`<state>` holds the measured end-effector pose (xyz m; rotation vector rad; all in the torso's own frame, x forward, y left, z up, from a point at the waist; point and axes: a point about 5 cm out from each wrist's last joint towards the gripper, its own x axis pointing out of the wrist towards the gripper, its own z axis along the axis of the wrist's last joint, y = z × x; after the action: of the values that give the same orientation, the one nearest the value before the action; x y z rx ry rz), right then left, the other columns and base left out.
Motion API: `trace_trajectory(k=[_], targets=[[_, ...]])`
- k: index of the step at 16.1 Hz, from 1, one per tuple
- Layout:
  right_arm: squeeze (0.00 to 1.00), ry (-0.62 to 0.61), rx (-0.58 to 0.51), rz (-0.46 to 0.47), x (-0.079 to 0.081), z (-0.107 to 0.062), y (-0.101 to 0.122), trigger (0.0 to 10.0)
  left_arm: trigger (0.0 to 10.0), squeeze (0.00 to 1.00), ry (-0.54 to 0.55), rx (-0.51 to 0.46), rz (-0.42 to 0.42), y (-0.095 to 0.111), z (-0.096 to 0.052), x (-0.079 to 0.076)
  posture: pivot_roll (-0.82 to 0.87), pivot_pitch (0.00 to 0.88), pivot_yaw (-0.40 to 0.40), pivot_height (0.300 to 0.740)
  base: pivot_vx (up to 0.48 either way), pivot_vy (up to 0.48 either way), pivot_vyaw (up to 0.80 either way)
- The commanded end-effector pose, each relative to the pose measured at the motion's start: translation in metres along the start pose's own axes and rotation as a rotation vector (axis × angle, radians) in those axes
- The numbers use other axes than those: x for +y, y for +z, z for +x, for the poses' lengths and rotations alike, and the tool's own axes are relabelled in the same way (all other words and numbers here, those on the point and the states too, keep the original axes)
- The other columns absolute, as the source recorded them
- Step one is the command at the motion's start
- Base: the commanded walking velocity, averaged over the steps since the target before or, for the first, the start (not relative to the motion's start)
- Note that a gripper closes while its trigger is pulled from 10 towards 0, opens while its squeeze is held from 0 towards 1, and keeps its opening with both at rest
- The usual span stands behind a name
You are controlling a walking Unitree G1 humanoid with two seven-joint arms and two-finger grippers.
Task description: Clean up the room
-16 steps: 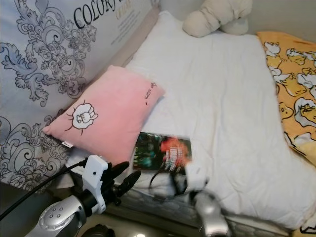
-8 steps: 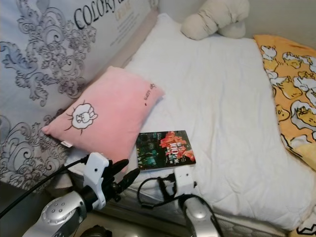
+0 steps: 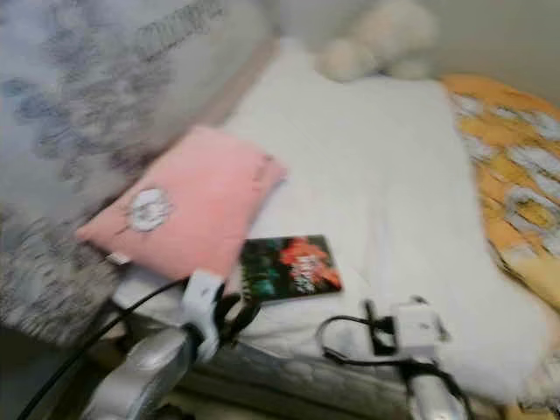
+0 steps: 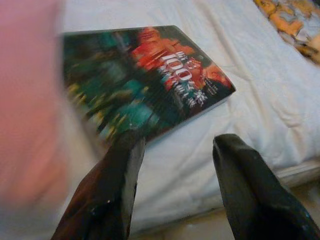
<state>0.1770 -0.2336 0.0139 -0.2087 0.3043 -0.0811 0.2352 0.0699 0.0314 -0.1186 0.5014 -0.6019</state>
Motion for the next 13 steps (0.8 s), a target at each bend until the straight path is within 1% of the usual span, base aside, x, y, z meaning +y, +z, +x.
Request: trace_trajectory(k=[1, 2, 3, 4, 5, 6, 7, 8, 9, 10, 12, 13], targets=[[0.00, -0.045, 0.063, 0.008, -0.009, -0.006, -0.012, 10.0, 10.0, 0.00, -0.010, -0.011, 0.036, 0.001, 0.009, -0.006, 0.06, 0.008, -0.103, 0.740, 0.000, 0.000, -0.74], [0.00, -0.019, 0.112, 0.021, 0.000, -0.005, -0.017, 10.0, 10.0, 0.00, 0.035, 0.020, 0.072, 0.000, 0.028, -0.002, 0.02, 0.016, -0.093, 0.740, 0.000, 0.000, 0.00], [0.00, -0.002, 0.118, 0.025, 0.005, -0.001, -0.016, 10.0, 10.0, 0.00, 0.065, 0.044, 0.092, -0.002, 0.035, 0.002, 0.01, 0.023, -0.091, 0.740, 0.000, 0.000, 0.00], [0.00, 0.021, 0.119, 0.027, 0.010, 0.000, -0.013, 10.0, 10.0, 0.00, 0.080, 0.063, 0.106, -0.005, 0.040, 0.006, -0.02, 0.035, -0.097, 0.740, 0.000, 0.000, 0.00], [0.00, 0.046, 0.101, 0.018, 0.013, 0.000, -0.008, 10.0, 10.0, 0.00, 0.092, 0.103, 0.111, -0.010, 0.045, 0.008, -0.03, 0.047, -0.099, 0.740, 0.000, 0.000, 0.00], [0.00, 0.059, 0.094, 0.015, 0.013, -0.002, -0.006, 10.0, 10.0, 0.00, 0.096, 0.139, 0.130, -0.014, 0.047, 0.008, -0.04, 0.059, -0.103, 0.740, 0.000, 0.000, 0.00], [0.00, 0.059, 0.095, 0.018, 0.013, -0.004, -0.006, 10.0, 10.0, 0.00, 0.096, 0.152, 0.144, -0.016, 0.048, 0.008, -0.04, 0.063, -0.105, 0.740, 0.000, 0.000, 0.00], [0.00, 0.061, 0.112, 0.021, 0.010, -0.010, -0.009, 10.0, 10.0, 0.00, 0.088, 0.205, 0.145, -0.025, 0.050, 0.008, -0.06, 0.090, -0.111, 0.740, 0.000, 0.000, 0.00], [0.00, 0.066, 0.134, 0.020, 0.010, -0.019, -0.014, 10.0, 10.0, 0.00, 0.081, 0.244, 0.113, -0.033, 0.050, 0.008, -0.07, 0.106, -0.115, 0.740, 0.000, 0.000, 0.00], [0.00, 0.074, 0.150, 0.022, 0.011, -0.026, -0.016, 10.0, 10.0, 0.00, 0.085, 0.255, 0.100, -0.037, 0.049, 0.009, -0.08, 0.125, -0.120, 0.740, 0.000, 0.000, 0.00], [0.00, 0.101, 0.165, 0.019, 0.013, -0.036, -0.017, 10.0, 10.0, 0.00, 0.094, 0.275, 0.066, -0.040, 0.049, 0.011, -0.09, 0.149, -0.125, 0.740, 0.000, 0.000, 0.00], [0.00, 0.107, 0.171, 0.019, 0.014, -0.040, -0.017, 10.0, 10.0, 0.00, 0.094, 0.289, 0.070, -0.041, 0.049, 0.012, -0.09, 0.156, -0.127, 0.740, 0.000, 0.000, 0.00]])
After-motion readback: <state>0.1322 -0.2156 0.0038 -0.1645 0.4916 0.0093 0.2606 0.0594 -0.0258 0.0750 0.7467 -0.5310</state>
